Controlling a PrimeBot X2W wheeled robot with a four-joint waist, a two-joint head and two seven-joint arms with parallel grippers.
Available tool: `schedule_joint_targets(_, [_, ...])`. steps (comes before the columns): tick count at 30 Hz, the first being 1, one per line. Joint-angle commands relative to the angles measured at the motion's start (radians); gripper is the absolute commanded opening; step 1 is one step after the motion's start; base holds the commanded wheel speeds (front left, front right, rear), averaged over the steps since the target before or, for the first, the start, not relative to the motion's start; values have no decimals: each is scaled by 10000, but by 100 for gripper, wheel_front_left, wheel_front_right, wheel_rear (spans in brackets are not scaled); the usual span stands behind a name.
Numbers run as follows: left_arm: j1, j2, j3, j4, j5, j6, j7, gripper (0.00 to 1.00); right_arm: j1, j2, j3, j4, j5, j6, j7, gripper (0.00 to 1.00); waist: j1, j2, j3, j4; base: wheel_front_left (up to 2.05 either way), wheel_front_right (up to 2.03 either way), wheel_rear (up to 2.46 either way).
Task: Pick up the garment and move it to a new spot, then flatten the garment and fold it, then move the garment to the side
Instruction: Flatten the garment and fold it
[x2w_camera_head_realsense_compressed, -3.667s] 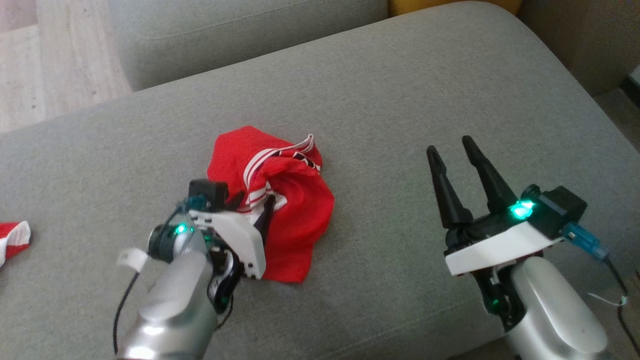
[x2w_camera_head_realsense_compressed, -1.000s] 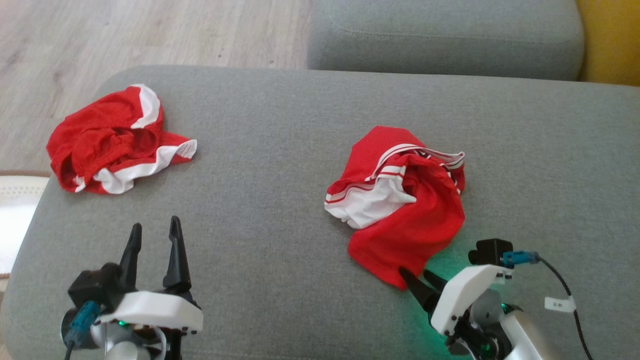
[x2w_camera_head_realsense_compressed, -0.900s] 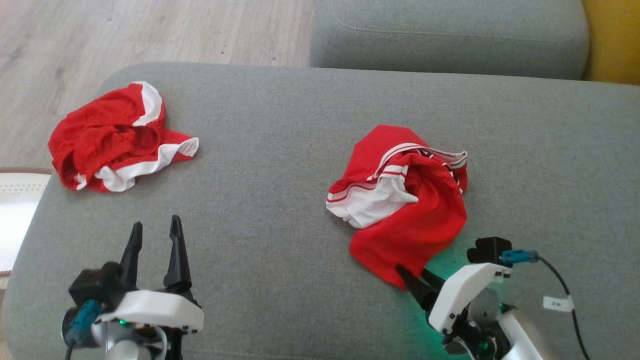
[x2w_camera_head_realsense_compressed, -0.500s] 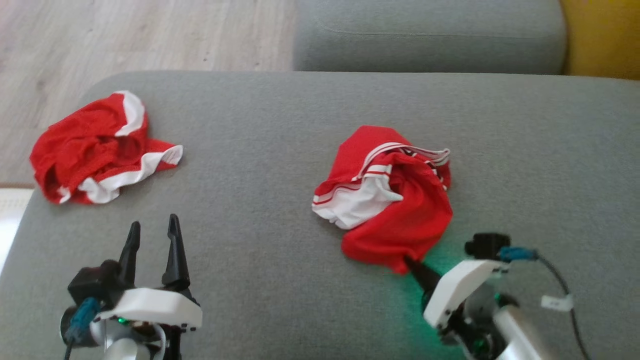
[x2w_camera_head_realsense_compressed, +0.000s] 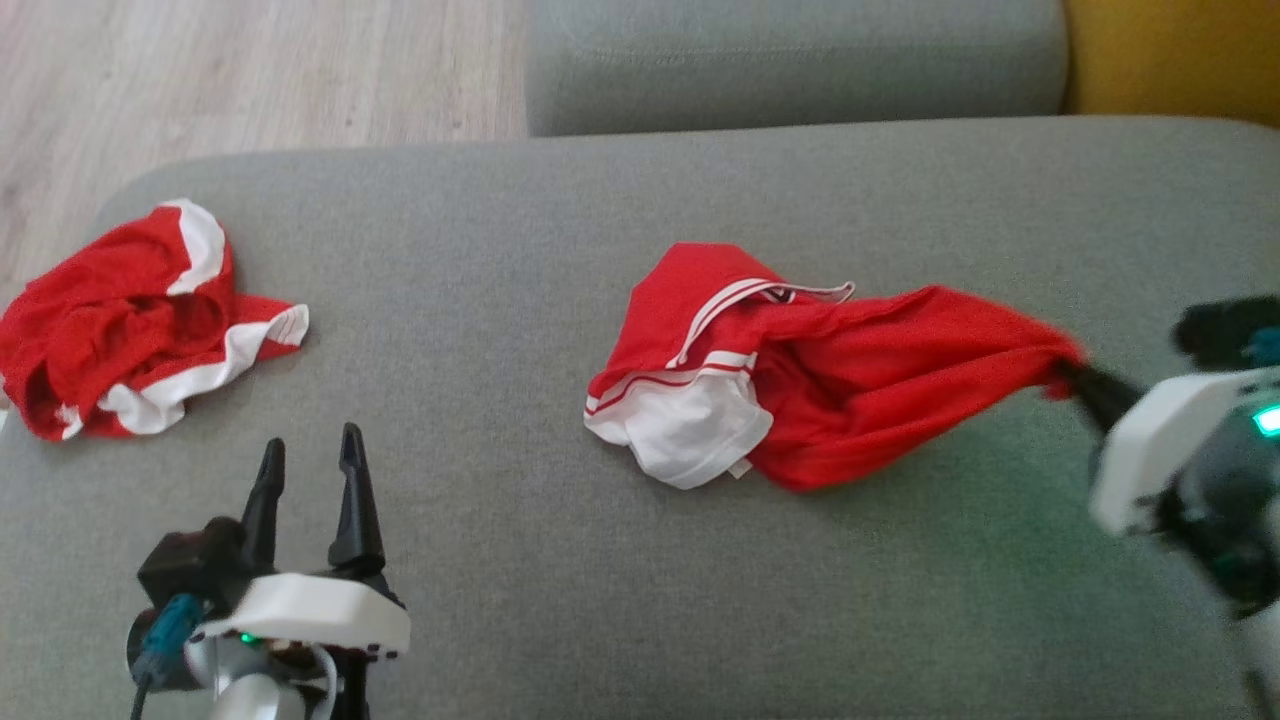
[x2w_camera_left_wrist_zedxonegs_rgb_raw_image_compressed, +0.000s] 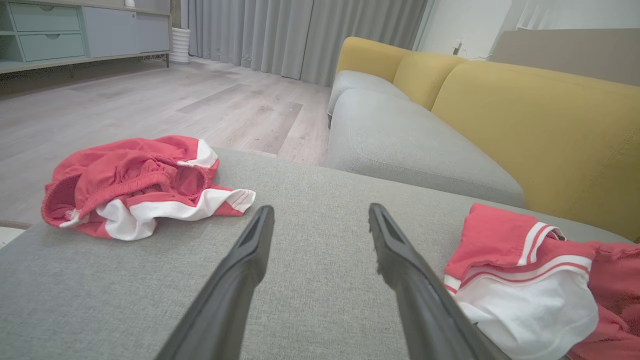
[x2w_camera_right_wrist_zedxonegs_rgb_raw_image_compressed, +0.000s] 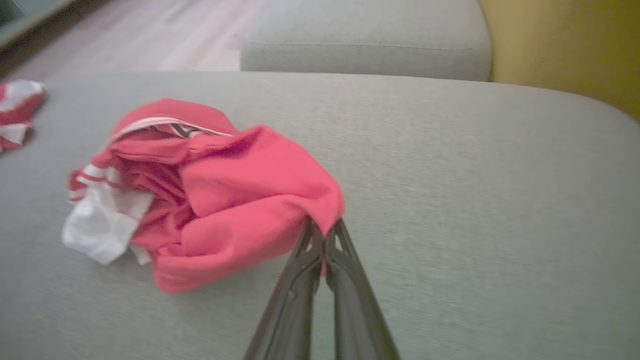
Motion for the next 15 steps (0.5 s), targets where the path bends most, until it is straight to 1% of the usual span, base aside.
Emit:
schedule_joint_targets(1, [-527,56,249,-284,-13,-8,-117,100,-692,-659,-10,-534,-299,-7,235,0,-1,0,166,71,0,0,0])
schedule_joint_targets(3, [-614,27,181,-252,9,-23,-117,100,-892,-1174,-216,-676,-407,-7,444,0,-1,0,333,165,0,0,0])
schedule_joint_targets(5, [-712,-2,127,-194,16,-35,-117,100,-1128,-1878,-249,-672,-756,-7,524,0,-1,0,510,287,0,0,0])
schedule_joint_targets(8, [-888,-42,38,-95,44,-71,-118,100,-1634,-2743,-153,-508,-1152,-7,222,0,-1,0,791,491,0,0,0])
schedule_joint_targets(12, [-1101,-82,-28,43,84,-89,-119,100,-2583,-3632,380,-55,-1816,-7,-729,0,-1,0,1064,717,0,0,0])
schedule_joint_targets(15, [-1270,-93,-63,129,111,-116,-120,100,-3518,-3885,878,574,-1959,-7,-1767,0,-1,0,1225,828,0,0,0])
